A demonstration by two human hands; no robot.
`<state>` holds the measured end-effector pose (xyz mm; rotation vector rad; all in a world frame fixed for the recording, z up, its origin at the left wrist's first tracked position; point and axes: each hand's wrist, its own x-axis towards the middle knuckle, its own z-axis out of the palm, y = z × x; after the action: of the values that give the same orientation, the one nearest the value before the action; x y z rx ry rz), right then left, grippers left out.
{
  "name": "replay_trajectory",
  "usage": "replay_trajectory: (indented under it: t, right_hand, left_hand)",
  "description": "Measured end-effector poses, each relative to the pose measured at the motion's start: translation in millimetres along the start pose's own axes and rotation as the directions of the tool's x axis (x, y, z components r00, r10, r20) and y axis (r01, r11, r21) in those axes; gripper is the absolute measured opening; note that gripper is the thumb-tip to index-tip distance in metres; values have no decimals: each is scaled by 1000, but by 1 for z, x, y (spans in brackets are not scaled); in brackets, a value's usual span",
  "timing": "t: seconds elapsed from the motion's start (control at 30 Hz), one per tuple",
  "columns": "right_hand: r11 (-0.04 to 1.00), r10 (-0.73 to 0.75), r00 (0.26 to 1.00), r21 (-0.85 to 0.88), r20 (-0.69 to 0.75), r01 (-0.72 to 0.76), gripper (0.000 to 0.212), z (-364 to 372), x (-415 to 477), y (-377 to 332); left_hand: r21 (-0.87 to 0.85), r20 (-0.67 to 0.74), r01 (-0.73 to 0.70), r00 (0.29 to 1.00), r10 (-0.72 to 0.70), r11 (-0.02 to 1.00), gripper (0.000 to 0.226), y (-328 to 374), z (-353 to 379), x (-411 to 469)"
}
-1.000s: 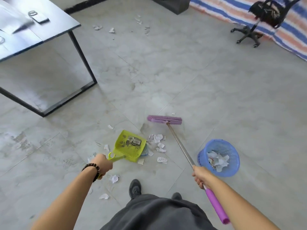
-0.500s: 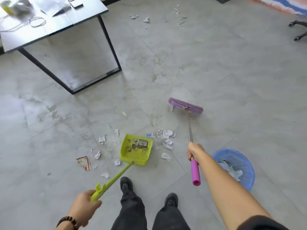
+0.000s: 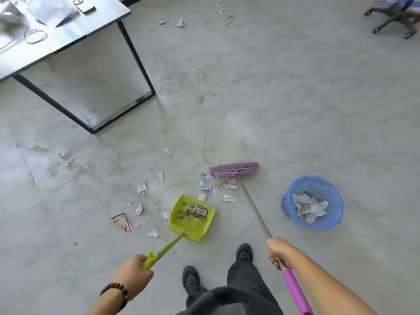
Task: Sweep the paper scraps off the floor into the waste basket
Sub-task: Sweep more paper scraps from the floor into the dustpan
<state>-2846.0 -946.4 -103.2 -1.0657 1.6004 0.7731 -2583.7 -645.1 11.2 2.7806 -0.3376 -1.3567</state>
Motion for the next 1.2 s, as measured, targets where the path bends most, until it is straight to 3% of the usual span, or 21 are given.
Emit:
replay_trajectory:
  t: [0.23,0.37,0.67,0.87,0.97,1.1,1.2]
  right_hand:
    - [991,-57,995,119,-78,66,16,17,-56,32]
    - [976,-115,985,171,-128,136,40,22,-69,33]
    - [980,-142,977,116,-161,162,31,54,-47,-32]
    - [982,-72,997,179,24,66,32,113,-80,3]
    - [945,-74,980,326,183,10,12,110,-112,23]
    - [863,-20,930,476,367,-169,45,67,-135,21]
    - [762,-30,871,575,491,-298,52,32,-146,5]
  left_hand:
    - [125,96,-113,990,102,986,23,-16,4,15]
    - [130,127,-146,983,130,981,4,-8,13,20]
    - [24,158,-49,986,44,999,4,-8,40,32]
    - [30,145,-39,989,34,999,7,4,39,37]
    - [35,142,-48,989,43,998,7,11,30,39]
    - [1,137,-71,988,70,997,12,21,20,40]
    - [-63,149,-74,985,83,995,18,26,19,40]
